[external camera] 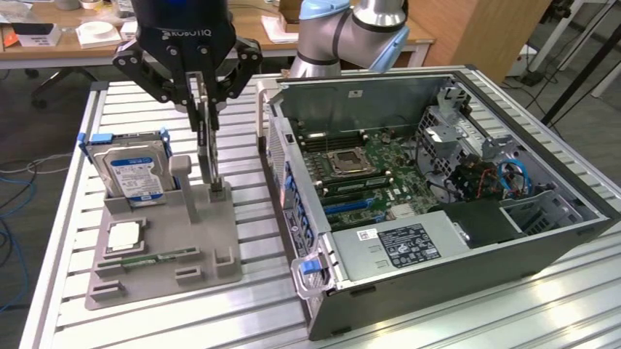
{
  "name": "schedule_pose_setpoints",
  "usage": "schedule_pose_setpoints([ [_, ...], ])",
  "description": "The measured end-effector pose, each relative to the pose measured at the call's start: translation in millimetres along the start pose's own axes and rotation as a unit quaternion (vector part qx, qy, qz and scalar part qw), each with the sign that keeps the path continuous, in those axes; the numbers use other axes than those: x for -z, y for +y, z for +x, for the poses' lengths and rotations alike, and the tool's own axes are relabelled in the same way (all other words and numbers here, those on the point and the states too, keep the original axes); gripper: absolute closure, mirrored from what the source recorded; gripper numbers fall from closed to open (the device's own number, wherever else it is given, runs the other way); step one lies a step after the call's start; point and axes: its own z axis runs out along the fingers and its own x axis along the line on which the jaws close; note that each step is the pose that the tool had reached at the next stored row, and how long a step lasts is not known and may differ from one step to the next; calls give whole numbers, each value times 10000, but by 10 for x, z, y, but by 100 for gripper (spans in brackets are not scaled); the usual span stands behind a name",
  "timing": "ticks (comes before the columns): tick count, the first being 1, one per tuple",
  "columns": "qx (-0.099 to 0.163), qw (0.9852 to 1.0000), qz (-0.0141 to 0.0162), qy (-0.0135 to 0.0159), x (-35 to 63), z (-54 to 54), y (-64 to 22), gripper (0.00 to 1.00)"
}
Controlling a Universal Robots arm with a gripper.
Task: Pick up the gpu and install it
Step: 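Pick up the gpu and move the gpu toward the slot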
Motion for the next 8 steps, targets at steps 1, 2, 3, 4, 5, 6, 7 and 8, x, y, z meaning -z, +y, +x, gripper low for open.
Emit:
schedule_pose_setpoints([
  [1, 0, 10000, 0, 0, 0, -2, 0, 74],
  [2, 0, 10000, 1, 0, 0, -2, 0, 74],
  [3, 0, 10000, 0, 0, 0, -2, 0, 74],
  [4, 0, 10000, 0, 0, 0, -2, 0, 74],
  [5, 0, 10000, 0, 0, 0, -3, 0, 74],
  [6, 0, 10000, 0, 0, 0, -4, 0, 74],
  [7, 0, 10000, 0, 0, 0, -6, 0, 74],
  [8, 0, 10000, 0, 0, 0, -9, 1, 74],
])
